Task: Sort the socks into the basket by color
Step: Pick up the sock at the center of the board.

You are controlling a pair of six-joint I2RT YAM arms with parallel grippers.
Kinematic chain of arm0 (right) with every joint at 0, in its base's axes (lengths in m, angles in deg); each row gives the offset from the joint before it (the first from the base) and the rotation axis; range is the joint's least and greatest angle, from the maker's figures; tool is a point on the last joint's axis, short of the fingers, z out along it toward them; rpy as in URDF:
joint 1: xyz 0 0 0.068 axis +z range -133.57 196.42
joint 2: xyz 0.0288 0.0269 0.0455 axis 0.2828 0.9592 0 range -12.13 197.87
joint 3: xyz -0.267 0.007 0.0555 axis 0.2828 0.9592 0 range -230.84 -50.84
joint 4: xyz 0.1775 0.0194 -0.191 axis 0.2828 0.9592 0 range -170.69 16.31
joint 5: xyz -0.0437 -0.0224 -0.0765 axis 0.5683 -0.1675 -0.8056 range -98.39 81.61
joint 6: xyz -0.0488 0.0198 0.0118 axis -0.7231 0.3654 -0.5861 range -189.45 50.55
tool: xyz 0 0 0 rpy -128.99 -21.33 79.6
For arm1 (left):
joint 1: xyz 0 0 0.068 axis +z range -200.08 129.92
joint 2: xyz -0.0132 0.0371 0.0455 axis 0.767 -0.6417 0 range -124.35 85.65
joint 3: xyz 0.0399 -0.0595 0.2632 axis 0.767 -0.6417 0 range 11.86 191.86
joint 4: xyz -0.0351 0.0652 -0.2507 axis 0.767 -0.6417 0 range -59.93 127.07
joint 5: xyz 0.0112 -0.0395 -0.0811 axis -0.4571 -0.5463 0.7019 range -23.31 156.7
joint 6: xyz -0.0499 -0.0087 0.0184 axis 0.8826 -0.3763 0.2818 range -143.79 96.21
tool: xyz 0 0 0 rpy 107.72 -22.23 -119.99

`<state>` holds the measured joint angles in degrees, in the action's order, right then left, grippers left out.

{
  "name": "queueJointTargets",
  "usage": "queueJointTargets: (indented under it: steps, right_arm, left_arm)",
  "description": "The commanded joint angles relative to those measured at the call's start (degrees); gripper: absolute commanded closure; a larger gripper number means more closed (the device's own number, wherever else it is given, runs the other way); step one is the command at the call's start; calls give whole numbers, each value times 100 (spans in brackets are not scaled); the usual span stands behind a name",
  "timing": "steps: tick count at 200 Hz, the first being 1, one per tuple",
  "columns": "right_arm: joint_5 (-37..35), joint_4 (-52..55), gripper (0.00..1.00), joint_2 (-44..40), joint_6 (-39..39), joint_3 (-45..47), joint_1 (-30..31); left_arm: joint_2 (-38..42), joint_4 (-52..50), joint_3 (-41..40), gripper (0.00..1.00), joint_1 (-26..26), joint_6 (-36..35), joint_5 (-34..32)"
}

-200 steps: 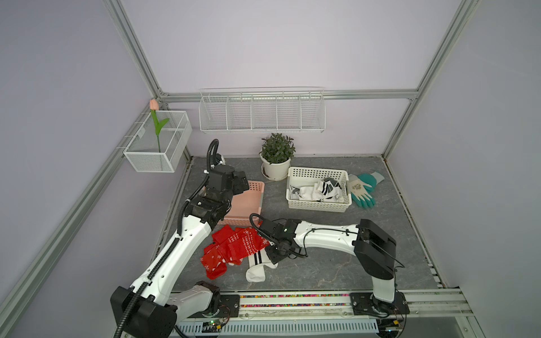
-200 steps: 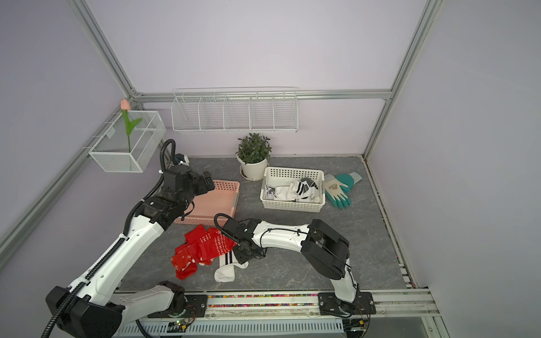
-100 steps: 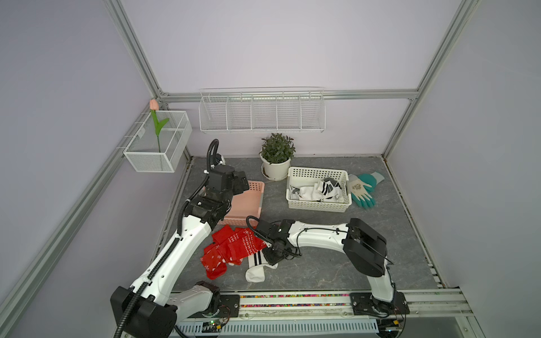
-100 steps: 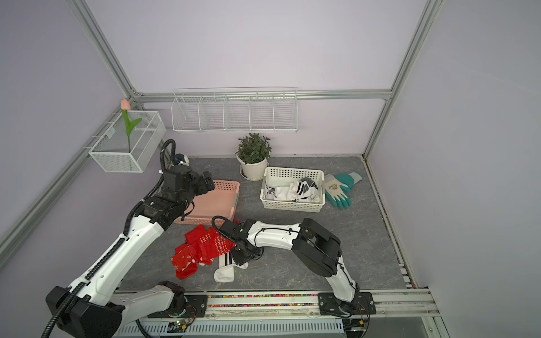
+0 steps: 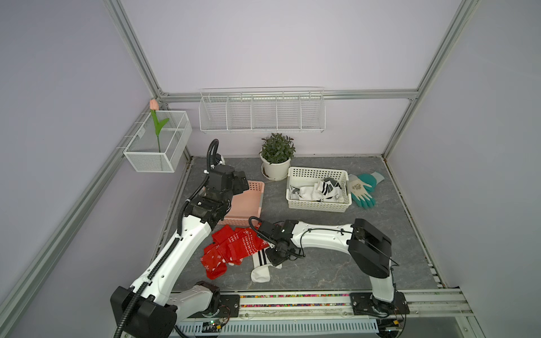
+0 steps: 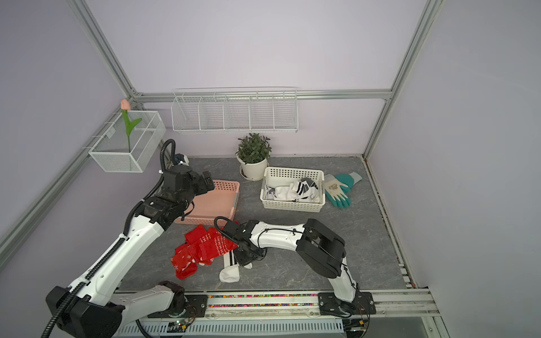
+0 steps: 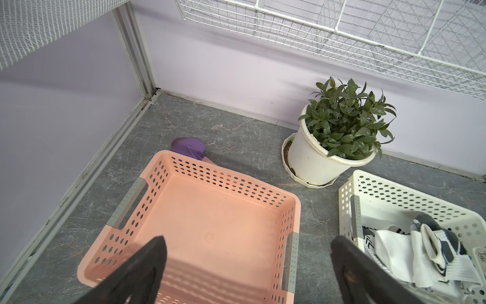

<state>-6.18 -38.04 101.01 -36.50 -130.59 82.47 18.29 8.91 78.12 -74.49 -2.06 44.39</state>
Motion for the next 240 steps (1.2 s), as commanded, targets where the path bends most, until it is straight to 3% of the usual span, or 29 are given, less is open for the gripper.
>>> queueJointTargets:
  steps: [1, 133, 240]
  right_arm:
    - [-243, 367, 85, -503, -91, 167, -177]
    - [-607, 935, 86, -1934, -848, 410, -1180]
    - [-700, 1174, 86, -2049, -1397, -408, -2042]
  left_arm:
    - [36, -12, -30, 1, -9, -29, -35]
    - [105, 3, -43, 1, -7, -31, -11]
    - [46, 2, -52, 1, -8, -43, -37]
